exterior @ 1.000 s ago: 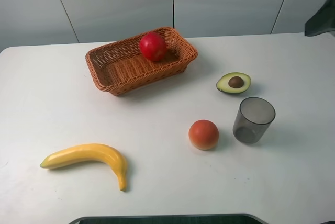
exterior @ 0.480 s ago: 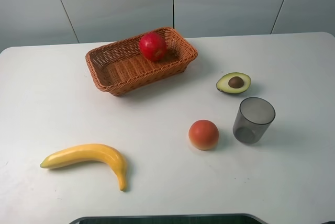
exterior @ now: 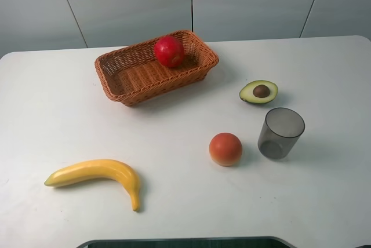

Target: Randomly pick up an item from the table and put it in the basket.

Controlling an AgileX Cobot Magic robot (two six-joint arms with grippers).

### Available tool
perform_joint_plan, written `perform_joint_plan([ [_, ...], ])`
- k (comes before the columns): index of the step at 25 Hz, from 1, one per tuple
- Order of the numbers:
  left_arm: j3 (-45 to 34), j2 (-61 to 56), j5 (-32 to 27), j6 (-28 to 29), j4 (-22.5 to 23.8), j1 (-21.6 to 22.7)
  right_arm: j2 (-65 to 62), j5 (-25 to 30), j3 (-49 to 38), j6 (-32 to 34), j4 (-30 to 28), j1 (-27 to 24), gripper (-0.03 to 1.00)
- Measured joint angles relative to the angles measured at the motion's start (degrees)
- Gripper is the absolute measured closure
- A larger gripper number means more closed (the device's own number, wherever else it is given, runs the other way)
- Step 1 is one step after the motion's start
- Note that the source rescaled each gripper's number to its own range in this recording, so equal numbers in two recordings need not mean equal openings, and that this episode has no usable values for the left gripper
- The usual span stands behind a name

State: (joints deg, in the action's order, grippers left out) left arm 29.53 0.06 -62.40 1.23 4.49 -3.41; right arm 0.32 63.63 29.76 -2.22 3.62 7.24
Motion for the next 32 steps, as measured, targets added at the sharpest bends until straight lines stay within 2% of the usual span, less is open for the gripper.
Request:
perform_joint_plan([
  [32, 0.00, 0.00, 0.00, 0.00, 0.00, 0.00, -0.37, -0.80, -0.32, 2.22, -1.70, 0.00, -0.03],
])
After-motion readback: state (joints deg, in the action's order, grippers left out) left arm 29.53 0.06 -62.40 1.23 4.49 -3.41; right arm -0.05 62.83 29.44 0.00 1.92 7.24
